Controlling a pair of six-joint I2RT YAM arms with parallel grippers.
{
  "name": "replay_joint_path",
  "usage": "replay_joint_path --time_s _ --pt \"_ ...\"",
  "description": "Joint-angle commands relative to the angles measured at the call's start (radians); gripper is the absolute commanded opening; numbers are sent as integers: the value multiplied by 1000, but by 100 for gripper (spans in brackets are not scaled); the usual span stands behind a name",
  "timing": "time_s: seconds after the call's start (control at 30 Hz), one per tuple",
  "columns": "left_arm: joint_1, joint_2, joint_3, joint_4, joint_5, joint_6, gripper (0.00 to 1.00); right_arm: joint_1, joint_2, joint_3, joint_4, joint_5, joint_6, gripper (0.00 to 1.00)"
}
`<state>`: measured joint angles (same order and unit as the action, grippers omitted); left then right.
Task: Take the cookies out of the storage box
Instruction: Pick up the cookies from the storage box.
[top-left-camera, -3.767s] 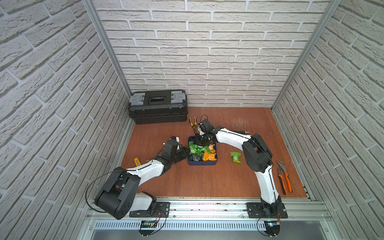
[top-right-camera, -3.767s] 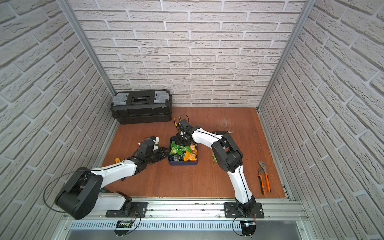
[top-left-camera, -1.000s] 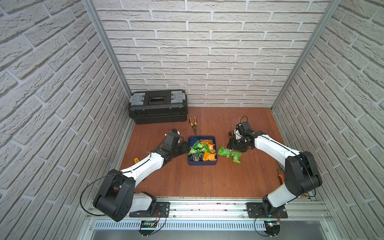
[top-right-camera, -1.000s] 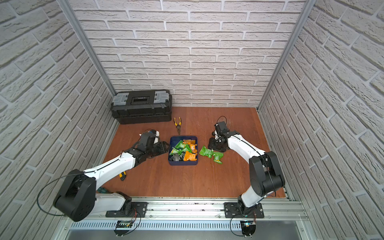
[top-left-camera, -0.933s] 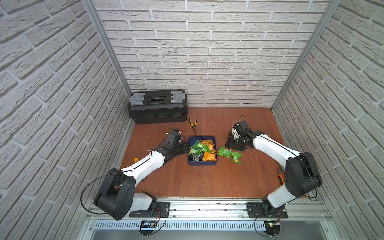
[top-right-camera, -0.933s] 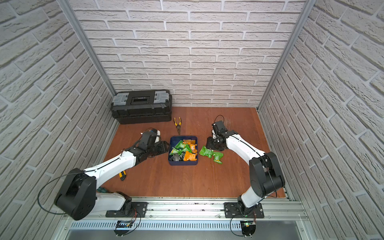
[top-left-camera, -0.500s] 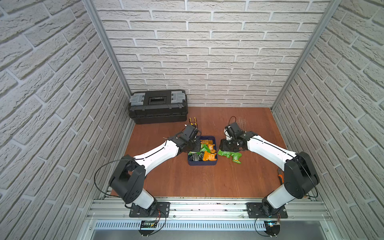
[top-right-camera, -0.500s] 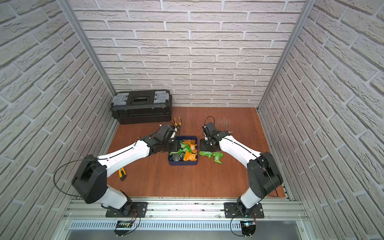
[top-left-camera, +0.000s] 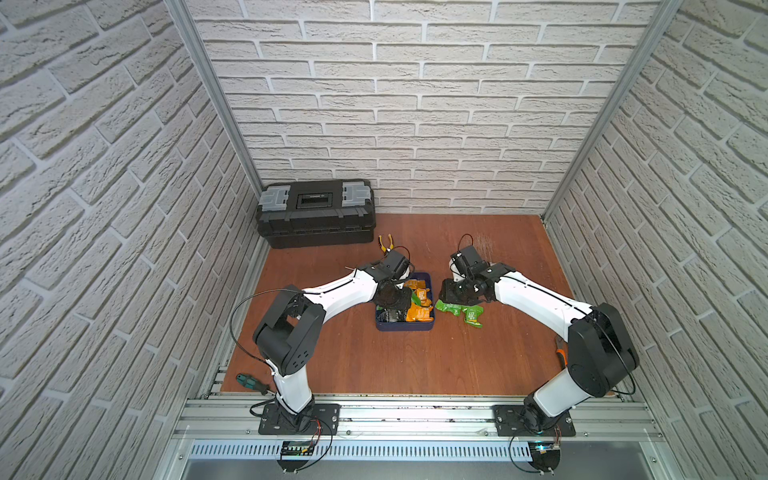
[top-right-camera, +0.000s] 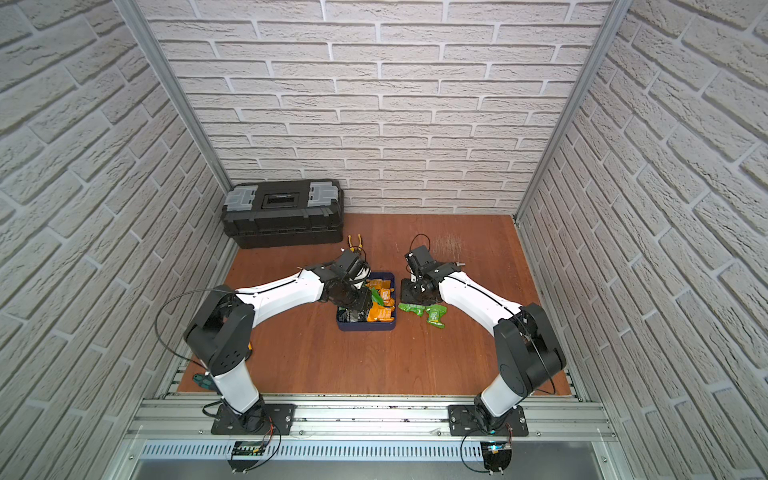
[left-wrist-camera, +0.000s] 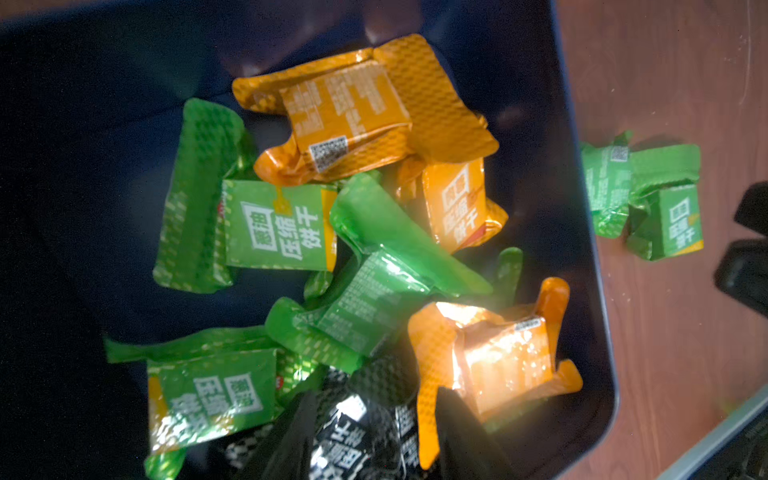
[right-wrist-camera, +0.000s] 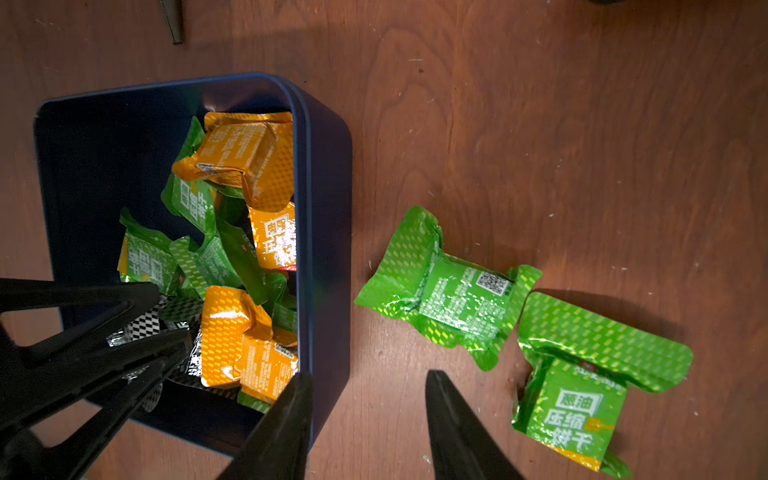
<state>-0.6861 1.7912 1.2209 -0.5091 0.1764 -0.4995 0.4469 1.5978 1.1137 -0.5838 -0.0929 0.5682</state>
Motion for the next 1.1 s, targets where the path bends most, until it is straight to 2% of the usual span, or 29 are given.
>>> replay_joint_path --time_s 0.0,0.3,0.53,0.73,1.07 --pt "-1 25 21 0 26 34 47 -1 -6 0 20 -11 2 49" --pt "3 71 59 21 44 64 36 -1 -17 -7 19 -7 3 48" --pt "3 64 56 23 50 70 13 -1 -29 -10 12 0 3 44" --pt "3 21 44 24 38 61 0 -1 -30 -9 15 -5 6 43" --pt "11 -86 -12 66 23 8 0 -1 -36 -11 15 -7 2 41"
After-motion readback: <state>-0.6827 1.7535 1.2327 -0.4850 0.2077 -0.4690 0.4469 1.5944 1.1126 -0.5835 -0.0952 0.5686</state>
